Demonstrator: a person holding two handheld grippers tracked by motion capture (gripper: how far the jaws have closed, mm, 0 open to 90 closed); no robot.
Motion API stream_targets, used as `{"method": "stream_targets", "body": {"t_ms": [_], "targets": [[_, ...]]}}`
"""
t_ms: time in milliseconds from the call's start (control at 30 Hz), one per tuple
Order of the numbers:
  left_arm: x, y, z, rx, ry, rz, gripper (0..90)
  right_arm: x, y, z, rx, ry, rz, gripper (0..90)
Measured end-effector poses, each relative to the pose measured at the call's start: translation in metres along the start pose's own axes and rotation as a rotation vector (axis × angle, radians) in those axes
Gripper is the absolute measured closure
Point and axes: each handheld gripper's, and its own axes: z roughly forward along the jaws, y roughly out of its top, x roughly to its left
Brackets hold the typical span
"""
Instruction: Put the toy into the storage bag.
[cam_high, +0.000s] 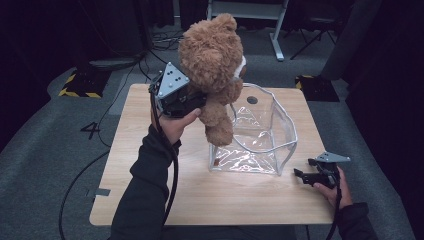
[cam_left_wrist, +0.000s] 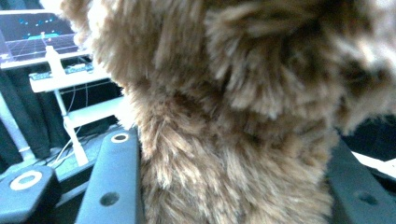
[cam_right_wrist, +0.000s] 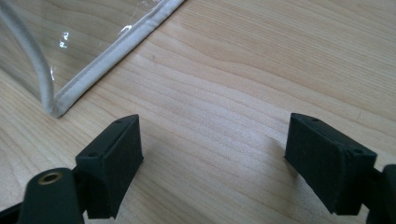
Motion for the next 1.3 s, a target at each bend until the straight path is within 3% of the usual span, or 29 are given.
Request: {"method": "stream_targets", "body": {"t_ms": [533,967,1300], "targets": [[-0.021,0.022,0.025,-0.022,-0.063,0.016,51.7,0.000,0.000,0.000,-0.001,-0.001,0.000,18.8],[-0.036,0.024,0.052,-0.006,-0.104,0.028,51.5,0.000,0.000,0.000,0.000,0.001,-0.001,18.8],[-0.043,0.018,0.076,0.007,-0.119,0.006,51.4,0.000,0.000,0.000,0.000,0.001,-0.001,18.8]]}}
